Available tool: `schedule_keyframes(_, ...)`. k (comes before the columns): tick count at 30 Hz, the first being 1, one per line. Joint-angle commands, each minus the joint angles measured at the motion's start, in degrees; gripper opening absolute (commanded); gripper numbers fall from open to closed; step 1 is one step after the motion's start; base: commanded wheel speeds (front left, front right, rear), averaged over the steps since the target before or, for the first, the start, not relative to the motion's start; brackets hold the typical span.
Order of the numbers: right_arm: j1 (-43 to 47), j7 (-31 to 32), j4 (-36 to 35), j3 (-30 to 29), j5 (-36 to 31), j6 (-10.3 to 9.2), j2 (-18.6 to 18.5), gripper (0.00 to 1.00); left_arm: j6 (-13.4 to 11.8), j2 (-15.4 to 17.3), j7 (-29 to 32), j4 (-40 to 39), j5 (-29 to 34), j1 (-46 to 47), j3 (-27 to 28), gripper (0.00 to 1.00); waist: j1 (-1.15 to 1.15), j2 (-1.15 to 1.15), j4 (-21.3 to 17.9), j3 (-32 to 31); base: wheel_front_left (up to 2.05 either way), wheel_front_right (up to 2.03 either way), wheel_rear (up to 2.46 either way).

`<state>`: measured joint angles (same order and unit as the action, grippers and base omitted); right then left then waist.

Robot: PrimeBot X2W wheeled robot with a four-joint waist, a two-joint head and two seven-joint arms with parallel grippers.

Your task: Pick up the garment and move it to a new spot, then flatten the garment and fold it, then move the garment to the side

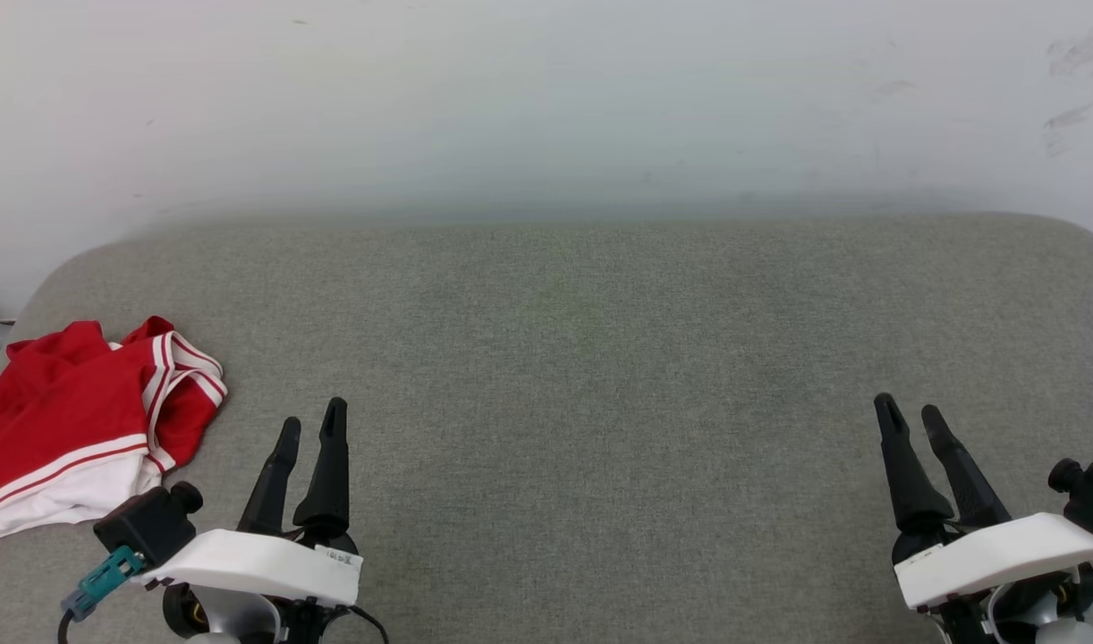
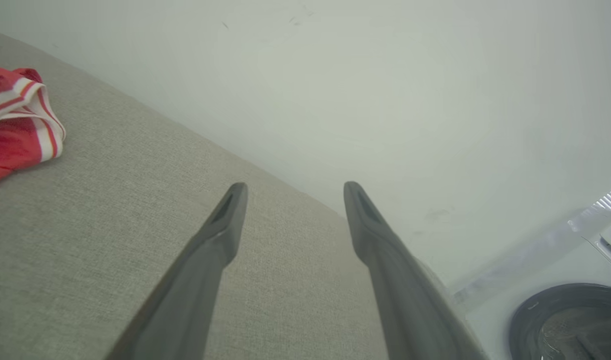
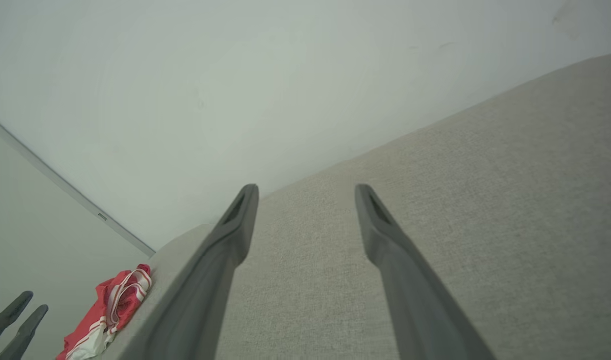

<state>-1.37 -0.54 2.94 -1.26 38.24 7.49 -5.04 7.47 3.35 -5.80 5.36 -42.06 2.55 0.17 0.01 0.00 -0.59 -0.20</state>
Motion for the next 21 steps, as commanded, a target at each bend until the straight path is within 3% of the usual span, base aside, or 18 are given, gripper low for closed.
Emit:
schedule_keyframes(1, -0.4, -0.1, -1.2, 0.2, -2.0, 0.00, -0.6, 1.00, 0.0, 0.5, -0.5, -0.7, 1.7, 0.1, 0.0, 1.00, -0.01, 0.00, 0.0, 0.0, 0.00, 0.00, 0.00)
schedule_keyframes(21, 0.5, -0.4, -3.2, 0.0, -17.6, 0.00, -0.4, 1.00, -0.8, 1.4, -3.7, 0.3, 17.1, -0.5, 0.0, 1.00, -0.01, 0.00, -0.3, -0.1, 0.00, 0.00, 0.00)
